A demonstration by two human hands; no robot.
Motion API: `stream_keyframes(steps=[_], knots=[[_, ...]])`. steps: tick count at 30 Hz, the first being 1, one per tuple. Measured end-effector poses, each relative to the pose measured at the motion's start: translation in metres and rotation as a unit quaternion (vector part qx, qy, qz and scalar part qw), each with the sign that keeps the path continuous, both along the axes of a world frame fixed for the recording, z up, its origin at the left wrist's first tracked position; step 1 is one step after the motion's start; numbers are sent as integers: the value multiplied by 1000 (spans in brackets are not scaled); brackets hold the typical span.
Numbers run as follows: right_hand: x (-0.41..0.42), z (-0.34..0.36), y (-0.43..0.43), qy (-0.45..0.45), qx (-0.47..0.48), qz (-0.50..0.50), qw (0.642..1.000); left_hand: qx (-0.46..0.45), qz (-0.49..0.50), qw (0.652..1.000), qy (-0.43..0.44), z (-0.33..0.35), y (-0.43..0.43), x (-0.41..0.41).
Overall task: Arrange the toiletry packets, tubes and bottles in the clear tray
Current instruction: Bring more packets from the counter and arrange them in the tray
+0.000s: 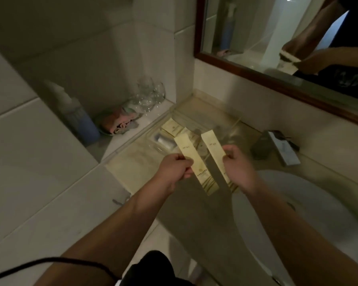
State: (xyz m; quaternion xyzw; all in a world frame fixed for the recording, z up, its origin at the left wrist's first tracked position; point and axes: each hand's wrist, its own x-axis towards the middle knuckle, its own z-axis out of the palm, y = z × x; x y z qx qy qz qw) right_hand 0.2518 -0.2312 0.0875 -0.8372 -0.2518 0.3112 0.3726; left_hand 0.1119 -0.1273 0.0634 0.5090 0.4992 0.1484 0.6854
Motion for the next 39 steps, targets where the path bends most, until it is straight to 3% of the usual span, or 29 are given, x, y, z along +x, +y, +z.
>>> stream_keyframes(steps=[13,18,23,28,32,39], knots=[[17,-20,122,14,-65,-26,997,-36,7,997,66,-39,149,48],[26,-33,148,-39,-100,-33,994,-61,29,994,89,-56,171,61],[33,-44,176,-119,-152,43,980,-86,58,989,108,-67,180,64],[37,-61,210,-179,-161,145,960,25,8,985,173,-109,188,75],[42,-71,229,-203,-159,199,945,67,-18,974,215,-89,187,77],[41,-85,237,-292,-160,245,911,50,-13,968,245,-128,194,83]])
